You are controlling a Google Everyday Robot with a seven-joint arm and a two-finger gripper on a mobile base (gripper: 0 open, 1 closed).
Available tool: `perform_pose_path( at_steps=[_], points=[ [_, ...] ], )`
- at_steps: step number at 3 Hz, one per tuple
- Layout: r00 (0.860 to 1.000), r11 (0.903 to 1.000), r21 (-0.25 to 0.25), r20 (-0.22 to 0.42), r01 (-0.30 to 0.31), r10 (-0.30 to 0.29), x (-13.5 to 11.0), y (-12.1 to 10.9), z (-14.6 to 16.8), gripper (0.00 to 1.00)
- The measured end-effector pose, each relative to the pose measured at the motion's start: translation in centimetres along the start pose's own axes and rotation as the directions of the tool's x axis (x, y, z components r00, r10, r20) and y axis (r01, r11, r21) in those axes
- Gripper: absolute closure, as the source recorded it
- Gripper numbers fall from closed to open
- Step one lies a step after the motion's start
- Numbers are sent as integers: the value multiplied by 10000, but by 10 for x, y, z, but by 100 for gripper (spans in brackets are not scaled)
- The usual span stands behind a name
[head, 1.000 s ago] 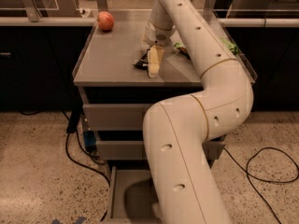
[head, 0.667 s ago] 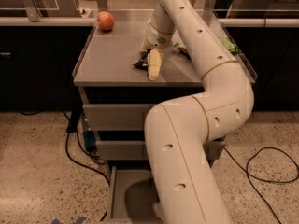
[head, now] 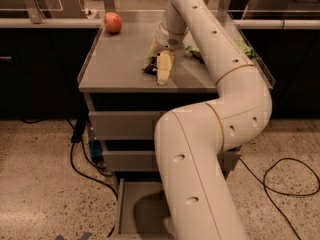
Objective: Place rxbar chocolate into bottom drawer
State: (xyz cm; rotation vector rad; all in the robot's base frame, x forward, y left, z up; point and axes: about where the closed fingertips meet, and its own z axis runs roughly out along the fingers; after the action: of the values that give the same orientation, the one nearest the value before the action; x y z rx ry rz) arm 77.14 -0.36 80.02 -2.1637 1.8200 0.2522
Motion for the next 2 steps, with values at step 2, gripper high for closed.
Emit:
perform_pose_path(
  at_steps=[2],
  points=[
    [10000, 10000, 0, 0, 0, 0, 0, 0, 0, 100]
  ],
)
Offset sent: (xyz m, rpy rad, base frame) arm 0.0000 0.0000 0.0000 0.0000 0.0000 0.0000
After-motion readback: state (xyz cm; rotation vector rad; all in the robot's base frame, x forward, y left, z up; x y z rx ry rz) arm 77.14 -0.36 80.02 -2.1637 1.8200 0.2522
